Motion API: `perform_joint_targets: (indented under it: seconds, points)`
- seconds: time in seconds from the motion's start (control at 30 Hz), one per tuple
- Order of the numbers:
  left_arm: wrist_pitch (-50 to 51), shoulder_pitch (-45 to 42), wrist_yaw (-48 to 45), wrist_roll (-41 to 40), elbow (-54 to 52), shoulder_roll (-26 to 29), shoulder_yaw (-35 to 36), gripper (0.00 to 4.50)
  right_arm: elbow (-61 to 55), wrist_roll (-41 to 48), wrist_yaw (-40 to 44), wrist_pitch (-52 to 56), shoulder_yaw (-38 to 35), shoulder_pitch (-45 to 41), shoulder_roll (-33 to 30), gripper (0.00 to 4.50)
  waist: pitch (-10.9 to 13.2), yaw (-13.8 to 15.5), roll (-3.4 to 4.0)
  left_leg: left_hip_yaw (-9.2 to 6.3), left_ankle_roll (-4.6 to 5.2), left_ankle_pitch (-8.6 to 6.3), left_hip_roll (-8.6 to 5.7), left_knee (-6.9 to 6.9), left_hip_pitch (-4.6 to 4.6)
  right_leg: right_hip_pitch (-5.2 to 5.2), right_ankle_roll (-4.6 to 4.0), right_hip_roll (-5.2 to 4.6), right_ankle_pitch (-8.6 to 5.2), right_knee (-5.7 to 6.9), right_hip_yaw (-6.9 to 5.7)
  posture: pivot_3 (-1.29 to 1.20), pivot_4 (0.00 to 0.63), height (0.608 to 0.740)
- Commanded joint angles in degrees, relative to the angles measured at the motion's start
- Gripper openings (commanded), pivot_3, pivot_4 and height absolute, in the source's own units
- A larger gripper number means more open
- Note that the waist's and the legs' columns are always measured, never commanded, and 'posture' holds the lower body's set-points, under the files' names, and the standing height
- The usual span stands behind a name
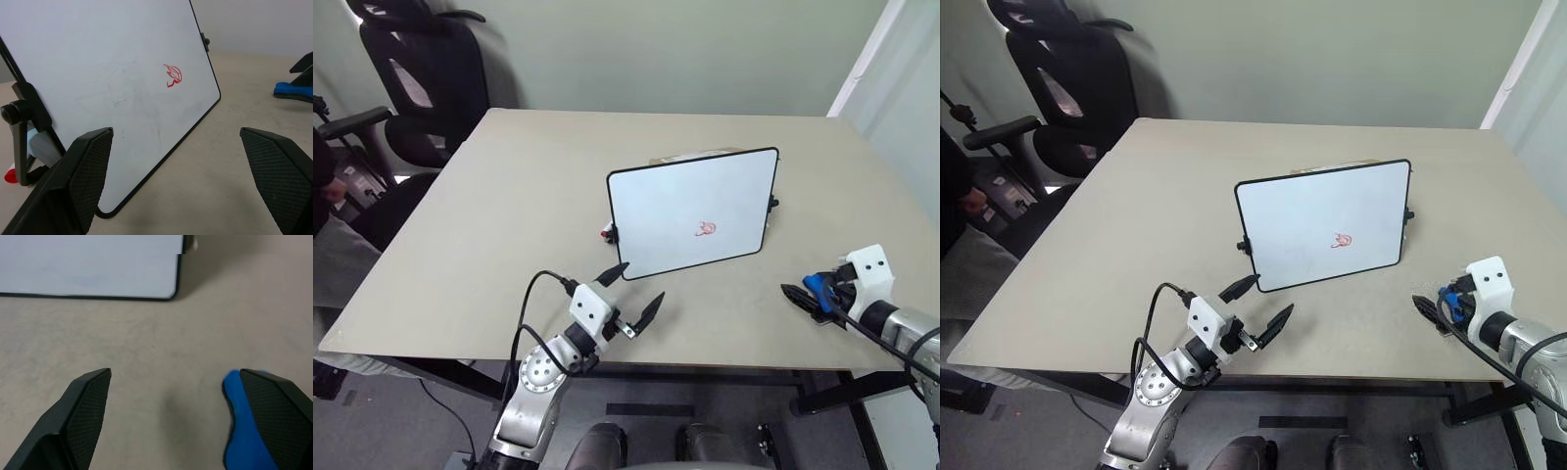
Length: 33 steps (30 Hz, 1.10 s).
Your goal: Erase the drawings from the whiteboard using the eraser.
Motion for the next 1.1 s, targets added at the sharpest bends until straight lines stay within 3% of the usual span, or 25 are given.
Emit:
perform_joint_targets:
  seconds: [0.03, 0.43, 0.8, 0.9, 1.07, 1.1]
  points:
    - [-0.93, 0.39, 0.16, 0.02, -1.35, -0.44, -0.22, 4.5, 2.07, 0.59, -0.3, 3.32, -1.5, -3.36, -2.11, 4.47, 0.0, -0.03, 0.0, 0.0, 0.0, 0.01, 0.0, -0.01, 0.01, 0.0, 0.0, 0.0, 0.0, 0.01, 0.0, 0.0, 0.15, 0.739]
    - [-1.2, 2.17, 0.77, 0.51, -2.23, -1.41, -1.34, 4.5, 17.89, -3.84, 0.63, 9.57, 3.83, -13.58, -8.31, 4.47, 0.01, 0.05, 0.02, 0.0, 0.02, 0.08, 0.0, -0.08, 0.01, -0.02, 0.01, 0.0, 0.01, 0.02, 0.02, 0.0, 0.15, 0.739]
    - [-1.42, 3.11, 1.38, 0.93, -2.54, -2.27, -2.03, 4.5, 24.0, -5.69, 6.1, 7.91, 8.37, -16.07, -12.05, 4.47, 0.0, 0.17, 0.02, 0.02, -0.02, 0.2, 0.0, -0.33, 0.03, -0.02, 0.05, 0.0, 0.03, 0.01, 0.01, 0.0, 0.15, 0.739]
    - [-1.37, 3.31, 1.53, 0.91, -2.73, -2.39, -1.98, 4.5, 24.25, -6.05, 6.67, 7.51, 8.88, -16.17, -11.95, 3.95, 0.0, 0.17, 0.02, 0.02, -0.09, 0.27, 0.0, -0.37, 0.03, -0.02, 0.04, 0.0, 0.03, 0.01, 0.02, 0.0, 0.15, 0.739]
    - [-1.29, 3.61, 1.55, 0.69, -3.1, -2.35, -1.64, 4.5, 24.3, -6.51, 7.47, 7.23, 9.9, -16.63, -12.02, 2.26, 0.0, 0.16, 0.02, 0.02, -0.06, 0.35, 0.0, -0.39, 0.03, -0.02, 0.04, 0.0, 0.02, 0.01, 0.02, 0.0, 0.15, 0.739]
    - [-1.27, 3.64, 1.55, 0.65, -3.16, -2.34, -1.57, 4.5, 24.3, -6.75, 7.85, 7.05, 10.42, -16.69, -12.22, 2.26, 0.01, 0.16, 0.01, 0.02, -0.05, 0.37, -0.01, -0.39, 0.02, -0.02, 0.04, 0.0, 0.02, 0.01, 0.02, 0.0, 0.15, 0.739]
